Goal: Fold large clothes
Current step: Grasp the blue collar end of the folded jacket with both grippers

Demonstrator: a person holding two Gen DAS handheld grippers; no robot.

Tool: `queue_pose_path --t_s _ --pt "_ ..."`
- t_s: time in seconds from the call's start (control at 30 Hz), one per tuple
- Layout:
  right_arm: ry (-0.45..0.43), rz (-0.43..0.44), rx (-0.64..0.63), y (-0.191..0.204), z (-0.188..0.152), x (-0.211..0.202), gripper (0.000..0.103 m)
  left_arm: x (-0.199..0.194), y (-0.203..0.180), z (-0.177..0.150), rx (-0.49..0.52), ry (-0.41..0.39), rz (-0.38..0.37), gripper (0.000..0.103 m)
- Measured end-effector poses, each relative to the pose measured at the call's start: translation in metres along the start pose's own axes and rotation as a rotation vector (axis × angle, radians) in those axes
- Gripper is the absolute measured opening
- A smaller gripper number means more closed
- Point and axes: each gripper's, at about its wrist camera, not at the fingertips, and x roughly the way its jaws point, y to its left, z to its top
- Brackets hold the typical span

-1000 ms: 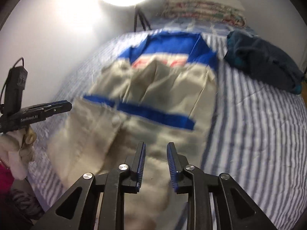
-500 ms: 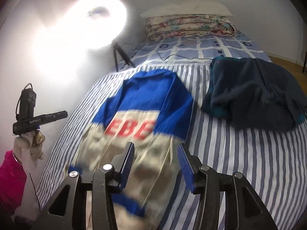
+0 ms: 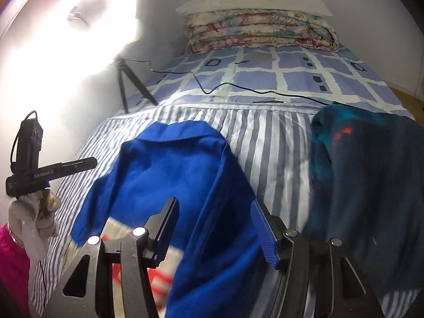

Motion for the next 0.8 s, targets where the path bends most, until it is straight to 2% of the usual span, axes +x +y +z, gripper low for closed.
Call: queue_pose_path --t_s 0.17,0.33,0.4,0.43,0.47,0.5,0.53,0.57,0.6,0.8 --pt "0.007 -0.018 0.018 -0.003 0.014 0.036 0.059 0.032 -0.001 0.007 0.010 0.014 0.038 0.057" --pt "0.027 -0.055 0.053 -0.008 0.015 0.064 0.059 0.063 -0.014 0.000 0.087 0.057 0.116 0.057" --pt "0.038 -0.059 0.067 -0.009 0.012 0.072 0.060 0.068 -0.023 -0.005 0.143 0.038 0.155 0.056" --pt "0.040 -0.067 0.065 -0.008 0.011 0.074 0.055 0.069 -0.026 -0.006 0.157 0.032 0.156 0.046" --pt "0.041 -0.066 0.058 -0.006 0.010 0.076 0.043 0.070 -0.028 -0.007 0.169 0.033 0.146 0.036" --pt "0.043 -0.058 0.052 -0.005 0.010 0.076 0.034 0.070 -0.030 -0.007 0.174 0.035 0.135 0.020" --pt "0.043 -0.061 0.051 -0.004 0.010 0.075 0.021 0.068 -0.033 -0.007 0.185 0.033 0.131 0.013" --pt "0.044 -0.071 0.052 -0.004 0.011 0.074 0.012 0.066 -0.036 -0.008 0.200 0.023 0.144 0.010" --pt "0.043 -0.077 0.054 -0.004 0.011 0.073 0.008 0.064 -0.039 -0.008 0.206 0.016 0.149 0.006" --pt "-0.034 -0.071 0.056 0.003 0.016 0.039 0.003 0.022 -0.042 -0.007 0.153 -0.072 0.073 0.002"
